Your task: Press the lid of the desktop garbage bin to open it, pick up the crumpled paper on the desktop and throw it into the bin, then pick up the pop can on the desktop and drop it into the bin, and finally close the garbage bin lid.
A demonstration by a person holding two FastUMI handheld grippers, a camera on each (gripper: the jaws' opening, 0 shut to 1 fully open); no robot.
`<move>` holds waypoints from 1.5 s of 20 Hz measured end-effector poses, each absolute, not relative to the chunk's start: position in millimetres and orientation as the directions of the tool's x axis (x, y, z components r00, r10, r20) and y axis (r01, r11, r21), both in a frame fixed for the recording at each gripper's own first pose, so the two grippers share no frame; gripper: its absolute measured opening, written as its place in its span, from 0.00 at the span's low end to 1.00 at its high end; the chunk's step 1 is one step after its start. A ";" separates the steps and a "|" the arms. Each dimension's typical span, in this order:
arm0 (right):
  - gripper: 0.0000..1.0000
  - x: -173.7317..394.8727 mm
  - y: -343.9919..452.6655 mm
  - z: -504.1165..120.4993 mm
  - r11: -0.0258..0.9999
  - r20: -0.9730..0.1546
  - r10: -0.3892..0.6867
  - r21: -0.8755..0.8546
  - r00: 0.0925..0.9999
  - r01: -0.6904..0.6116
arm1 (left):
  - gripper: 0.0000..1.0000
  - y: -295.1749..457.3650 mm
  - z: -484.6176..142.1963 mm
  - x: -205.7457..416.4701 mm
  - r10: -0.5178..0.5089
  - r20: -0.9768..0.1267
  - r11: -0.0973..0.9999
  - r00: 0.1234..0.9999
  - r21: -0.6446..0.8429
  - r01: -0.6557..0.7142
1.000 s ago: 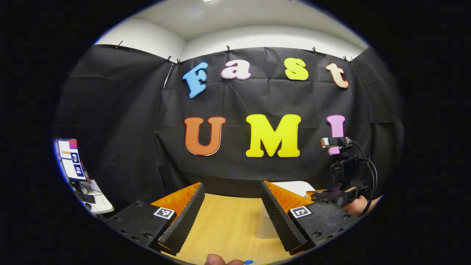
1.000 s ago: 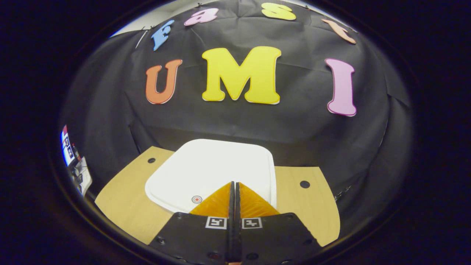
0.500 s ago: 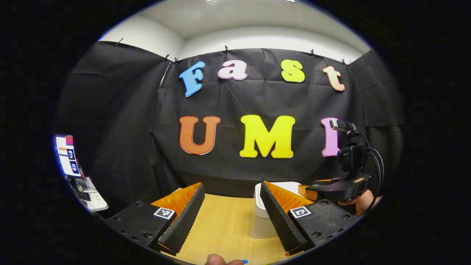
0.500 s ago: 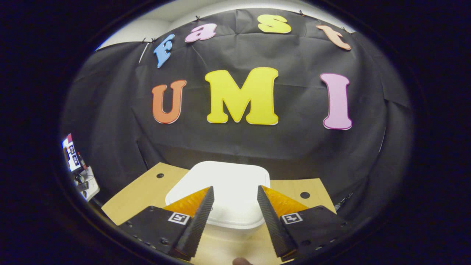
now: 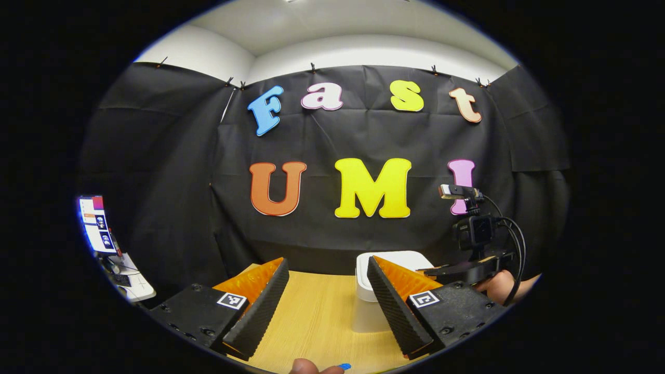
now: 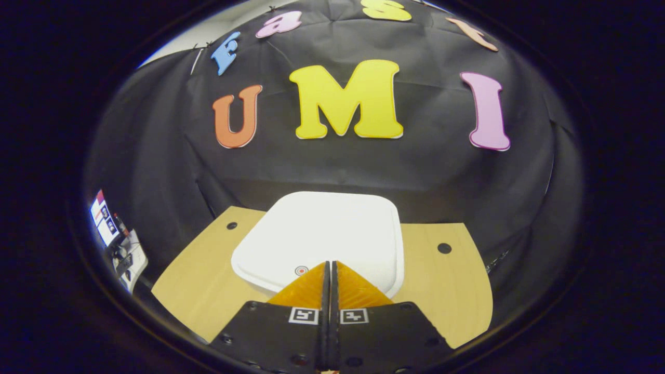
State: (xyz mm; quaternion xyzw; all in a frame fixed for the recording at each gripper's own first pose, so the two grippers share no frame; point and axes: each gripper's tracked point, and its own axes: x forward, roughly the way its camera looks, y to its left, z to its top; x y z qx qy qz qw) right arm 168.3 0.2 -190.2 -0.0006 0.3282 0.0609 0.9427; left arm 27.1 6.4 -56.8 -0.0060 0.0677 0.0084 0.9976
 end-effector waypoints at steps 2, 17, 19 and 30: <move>0.01 170.5 0.8 -197.5 0.991 -0.636 0.137 0.082 0.760 -0.110 | 0.98 7.2 -59.4 26.0 0.022 -0.142 0.999 0.990 -0.027 -0.026; 0.63 183.4 -15.8 -99.7 0.995 -0.425 0.060 -0.049 0.903 -0.089 | 0.98 -5.9 -63.5 40.8 -0.025 -0.127 0.997 0.992 -0.082 0.015; 0.98 181.1 -14.3 -87.9 0.996 -0.378 0.067 -0.037 0.923 -0.087 | 0.98 -6.7 -65.4 42.4 -0.035 -0.133 0.997 0.991 -0.071 0.026; 0.96 101.7 -15.1 -82.6 0.996 -0.284 0.070 -0.032 0.956 -0.082 | 0.98 -3.7 -117.6 26.7 -0.065 -0.232 0.998 0.971 -0.025 0.061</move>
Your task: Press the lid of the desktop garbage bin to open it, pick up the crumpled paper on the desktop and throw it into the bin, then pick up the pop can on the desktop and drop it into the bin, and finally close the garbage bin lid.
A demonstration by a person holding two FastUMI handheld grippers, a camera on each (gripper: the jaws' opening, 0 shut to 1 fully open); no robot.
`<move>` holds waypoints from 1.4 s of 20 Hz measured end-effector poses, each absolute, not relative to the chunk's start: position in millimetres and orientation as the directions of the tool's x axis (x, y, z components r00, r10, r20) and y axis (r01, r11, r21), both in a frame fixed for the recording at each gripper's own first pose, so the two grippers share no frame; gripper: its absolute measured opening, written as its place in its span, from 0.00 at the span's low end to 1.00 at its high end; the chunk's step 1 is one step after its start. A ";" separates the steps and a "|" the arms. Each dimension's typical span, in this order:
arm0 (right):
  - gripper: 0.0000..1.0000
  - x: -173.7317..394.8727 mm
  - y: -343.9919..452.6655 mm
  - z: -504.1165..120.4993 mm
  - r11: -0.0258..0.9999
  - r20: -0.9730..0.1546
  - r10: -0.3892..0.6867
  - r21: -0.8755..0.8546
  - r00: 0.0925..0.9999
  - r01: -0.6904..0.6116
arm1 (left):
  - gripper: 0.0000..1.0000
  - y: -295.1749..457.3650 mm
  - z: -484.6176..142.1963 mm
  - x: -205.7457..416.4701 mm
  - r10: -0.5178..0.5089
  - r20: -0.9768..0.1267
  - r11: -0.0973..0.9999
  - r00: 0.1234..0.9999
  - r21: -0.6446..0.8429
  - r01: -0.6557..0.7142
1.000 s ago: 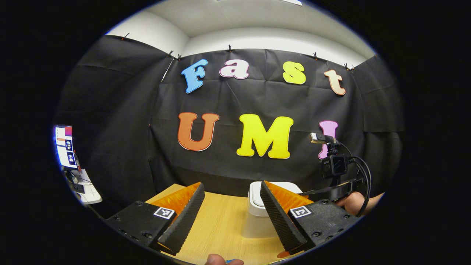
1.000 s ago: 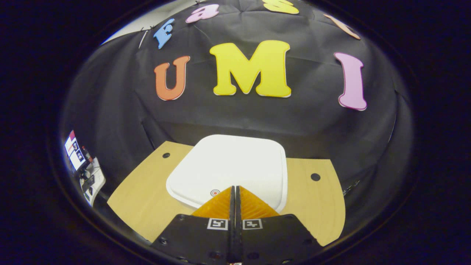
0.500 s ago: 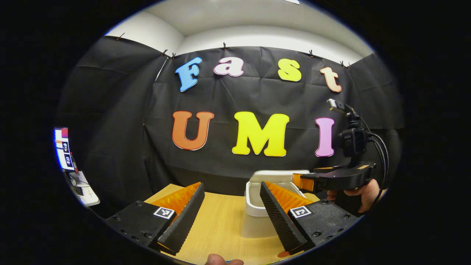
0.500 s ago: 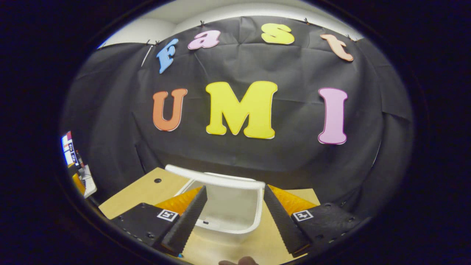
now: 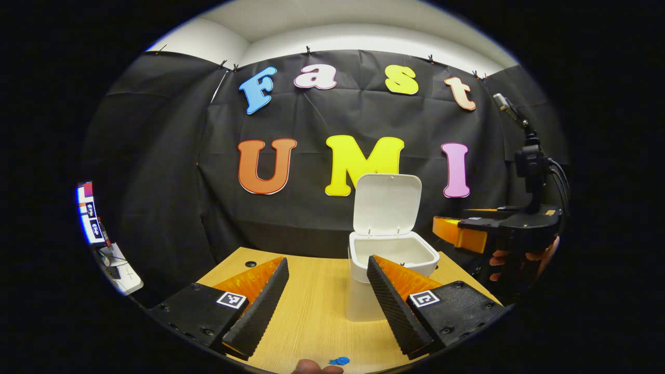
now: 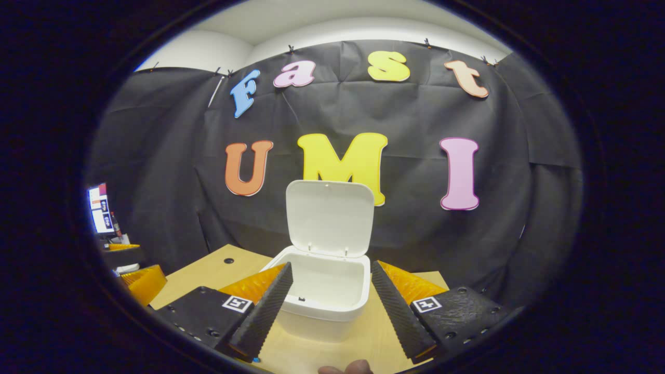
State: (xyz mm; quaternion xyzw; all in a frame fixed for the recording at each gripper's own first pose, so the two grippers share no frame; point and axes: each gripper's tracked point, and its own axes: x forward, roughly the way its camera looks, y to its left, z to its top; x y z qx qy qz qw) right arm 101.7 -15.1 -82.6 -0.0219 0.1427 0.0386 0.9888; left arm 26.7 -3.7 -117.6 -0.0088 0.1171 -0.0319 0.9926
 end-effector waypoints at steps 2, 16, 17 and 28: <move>0.96 76.2 -14.6 -94.2 0.997 -0.307 0.072 -0.011 0.949 -0.079 | 0.98 -8.3 -125.1 21.9 -0.081 -0.246 0.997 0.966 -0.026 0.077; 0.95 9.2 -61.2 -120.1 0.998 -0.366 -0.064 -0.035 0.928 0.056 | 0.98 -32.3 -238.4 -20.4 -0.159 -0.485 0.986 0.860 -0.122 0.113; 0.95 5.4 -62.3 -122.7 0.997 -0.370 -0.069 -0.041 0.926 0.058 | 0.99 -30.9 -246.4 -23.7 -0.157 -0.503 0.986 0.850 -0.129 0.105; 0.97 -19.5 -65.2 -160.4 0.995 -0.447 -0.088 -0.085 0.890 0.056 | 0.99 -36.7 -336.5 -63.3 -0.169 -0.681 0.985 0.713 -0.146 0.093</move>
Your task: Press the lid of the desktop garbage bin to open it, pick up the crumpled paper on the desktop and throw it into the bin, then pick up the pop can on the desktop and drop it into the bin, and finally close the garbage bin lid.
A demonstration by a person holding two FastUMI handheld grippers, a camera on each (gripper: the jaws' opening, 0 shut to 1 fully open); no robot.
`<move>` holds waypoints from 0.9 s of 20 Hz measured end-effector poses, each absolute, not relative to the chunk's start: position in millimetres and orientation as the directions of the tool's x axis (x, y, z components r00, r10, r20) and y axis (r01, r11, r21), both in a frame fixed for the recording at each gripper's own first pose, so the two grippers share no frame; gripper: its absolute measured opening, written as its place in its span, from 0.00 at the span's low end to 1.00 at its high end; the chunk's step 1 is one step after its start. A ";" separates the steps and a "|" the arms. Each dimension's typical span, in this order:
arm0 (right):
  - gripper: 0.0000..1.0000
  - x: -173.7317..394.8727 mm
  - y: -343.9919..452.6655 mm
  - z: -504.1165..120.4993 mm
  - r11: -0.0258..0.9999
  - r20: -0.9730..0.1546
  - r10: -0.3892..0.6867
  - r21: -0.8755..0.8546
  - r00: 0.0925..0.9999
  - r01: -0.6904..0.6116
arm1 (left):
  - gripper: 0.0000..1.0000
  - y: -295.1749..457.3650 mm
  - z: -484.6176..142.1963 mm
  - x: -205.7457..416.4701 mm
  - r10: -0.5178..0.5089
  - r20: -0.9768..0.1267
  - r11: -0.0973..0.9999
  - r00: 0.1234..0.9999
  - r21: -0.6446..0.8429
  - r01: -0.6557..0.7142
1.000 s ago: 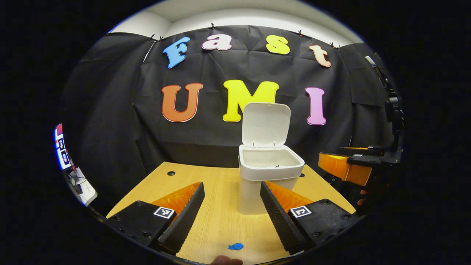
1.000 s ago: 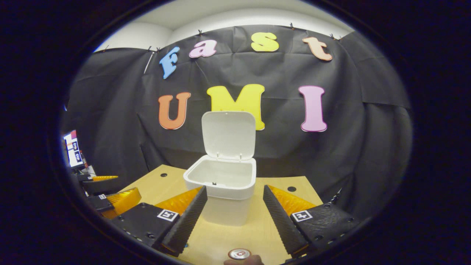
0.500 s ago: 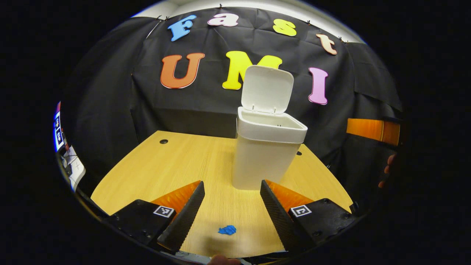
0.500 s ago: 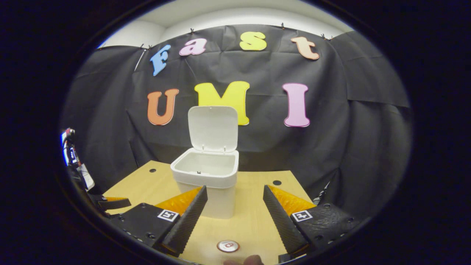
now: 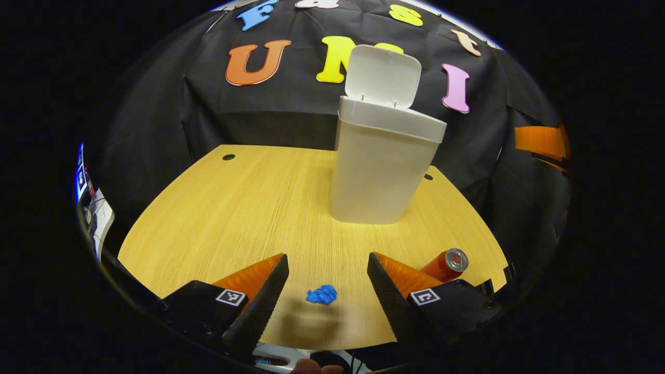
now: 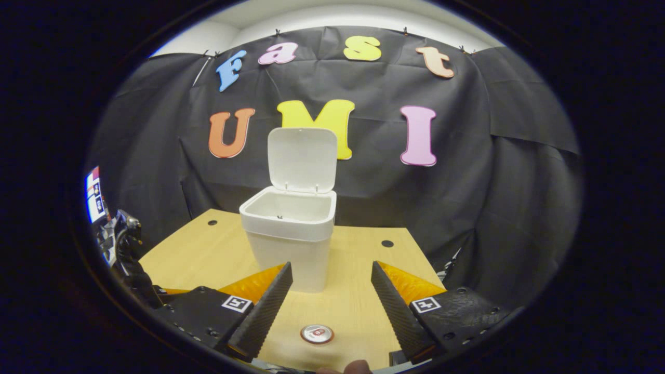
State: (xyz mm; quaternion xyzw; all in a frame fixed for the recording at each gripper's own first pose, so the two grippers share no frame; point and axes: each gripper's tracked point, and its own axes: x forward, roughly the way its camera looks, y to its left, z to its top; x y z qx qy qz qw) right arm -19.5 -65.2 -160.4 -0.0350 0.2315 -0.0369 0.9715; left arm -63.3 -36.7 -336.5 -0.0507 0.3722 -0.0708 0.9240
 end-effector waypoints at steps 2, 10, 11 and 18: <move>0.96 -22.2 -71.7 -165.3 0.993 -0.457 -0.101 -0.099 0.884 0.062 | 0.99 -37.9 -353.3 -68.3 -0.168 -0.712 0.985 0.682 -0.155 0.080; 0.96 -40.2 -73.3 -193.3 0.991 -0.518 -0.105 -0.124 0.849 0.047 | 0.99 -39.8 -405.7 -84.5 -0.155 -0.791 0.986 0.592 -0.161 0.042; 0.98 -42.5 -73.6 -195.9 0.991 -0.525 -0.103 -0.127 0.845 0.043 | 0.99 -39.2 -411.1 -85.0 -0.148 -0.794 0.988 0.589 -0.151 0.046; 0.96 -56.2 -79.0 -211.5 0.991 -0.568 -0.115 -0.126 0.815 0.053 | 0.99 -35.6 -435.1 -85.5 -0.125 -0.814 0.992 0.567 -0.104 0.070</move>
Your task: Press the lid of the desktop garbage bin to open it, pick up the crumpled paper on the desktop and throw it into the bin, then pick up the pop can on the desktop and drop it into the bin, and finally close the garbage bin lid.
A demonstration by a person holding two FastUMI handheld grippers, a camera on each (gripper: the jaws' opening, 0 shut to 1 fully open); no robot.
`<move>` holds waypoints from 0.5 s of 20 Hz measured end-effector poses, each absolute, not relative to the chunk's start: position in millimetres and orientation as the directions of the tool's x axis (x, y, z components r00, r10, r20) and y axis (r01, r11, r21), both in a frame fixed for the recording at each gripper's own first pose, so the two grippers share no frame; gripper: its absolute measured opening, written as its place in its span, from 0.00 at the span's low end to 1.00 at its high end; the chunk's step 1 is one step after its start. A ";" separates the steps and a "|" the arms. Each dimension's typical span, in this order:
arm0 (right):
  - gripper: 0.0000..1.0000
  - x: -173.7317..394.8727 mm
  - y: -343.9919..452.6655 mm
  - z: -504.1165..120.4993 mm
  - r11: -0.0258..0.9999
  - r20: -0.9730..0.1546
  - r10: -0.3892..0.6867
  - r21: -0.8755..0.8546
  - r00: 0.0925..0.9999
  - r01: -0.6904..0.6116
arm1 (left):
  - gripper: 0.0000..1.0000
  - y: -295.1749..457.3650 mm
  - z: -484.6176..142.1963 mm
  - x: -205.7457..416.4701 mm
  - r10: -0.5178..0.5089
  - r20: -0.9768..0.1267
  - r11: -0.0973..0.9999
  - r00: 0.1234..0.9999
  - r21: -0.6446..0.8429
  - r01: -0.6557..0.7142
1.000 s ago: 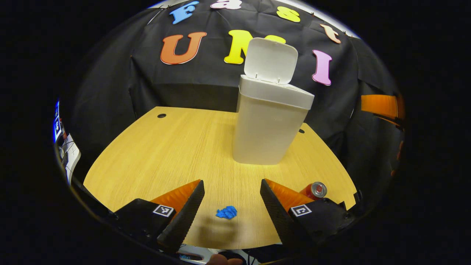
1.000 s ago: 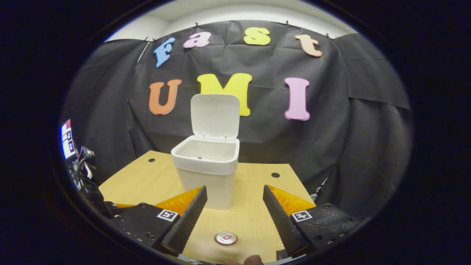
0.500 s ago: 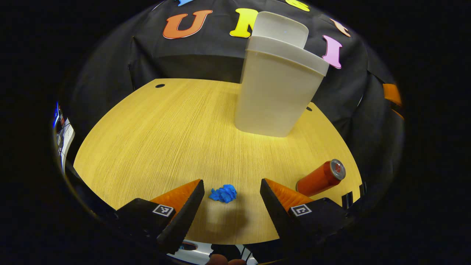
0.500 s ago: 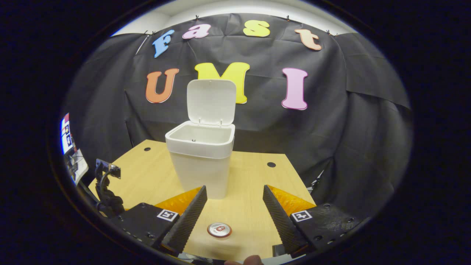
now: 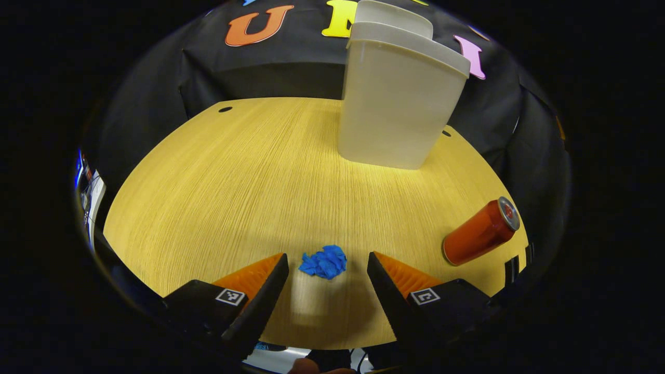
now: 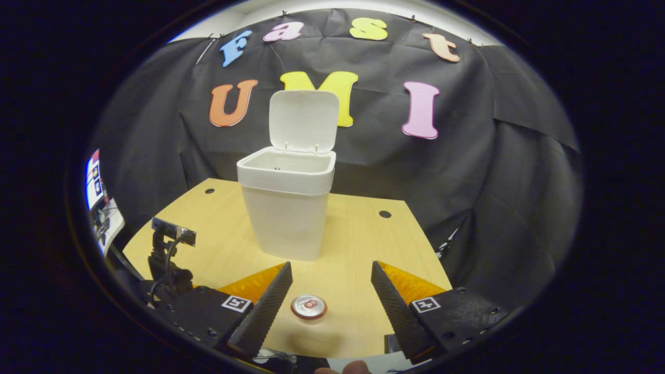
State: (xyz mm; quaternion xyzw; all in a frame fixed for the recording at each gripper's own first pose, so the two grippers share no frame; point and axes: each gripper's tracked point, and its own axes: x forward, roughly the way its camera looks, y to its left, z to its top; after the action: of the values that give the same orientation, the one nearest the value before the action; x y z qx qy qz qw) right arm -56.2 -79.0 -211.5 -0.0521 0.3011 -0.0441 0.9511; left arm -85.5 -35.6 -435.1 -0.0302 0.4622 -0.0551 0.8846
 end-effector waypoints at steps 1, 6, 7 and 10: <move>0.98 -56.7 -79.3 -213.0 0.991 -0.572 -0.117 -0.123 0.812 0.056 | 0.99 -34.8 -437.4 -84.6 -0.124 -0.816 0.992 0.565 -0.100 0.073; 0.98 -68.6 -73.2 -218.6 0.992 -0.588 -0.105 -0.118 0.802 0.044 | 0.92 -15.5 -440.1 -78.9 -0.112 -0.826 0.994 0.553 -0.093 0.063; 0.98 -69.6 -74.7 -217.8 0.991 -0.587 -0.110 -0.128 0.802 0.042 | 0.89 -12.4 -441.7 -78.5 -0.109 -0.832 0.994 0.543 -0.092 0.059; 0.98 -74.9 -81.3 -218.7 0.990 -0.588 -0.123 -0.132 0.799 0.055 | 0.84 -6.8 -434.1 -69.4 -0.107 -0.826 0.994 0.553 -0.081 0.071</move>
State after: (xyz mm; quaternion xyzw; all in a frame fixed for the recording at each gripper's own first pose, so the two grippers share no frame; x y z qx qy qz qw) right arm -74.9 -81.3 -218.7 -0.0544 0.3131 -0.0471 0.9470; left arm -69.4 -6.8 -434.1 -0.0193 0.4700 -0.0505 0.8810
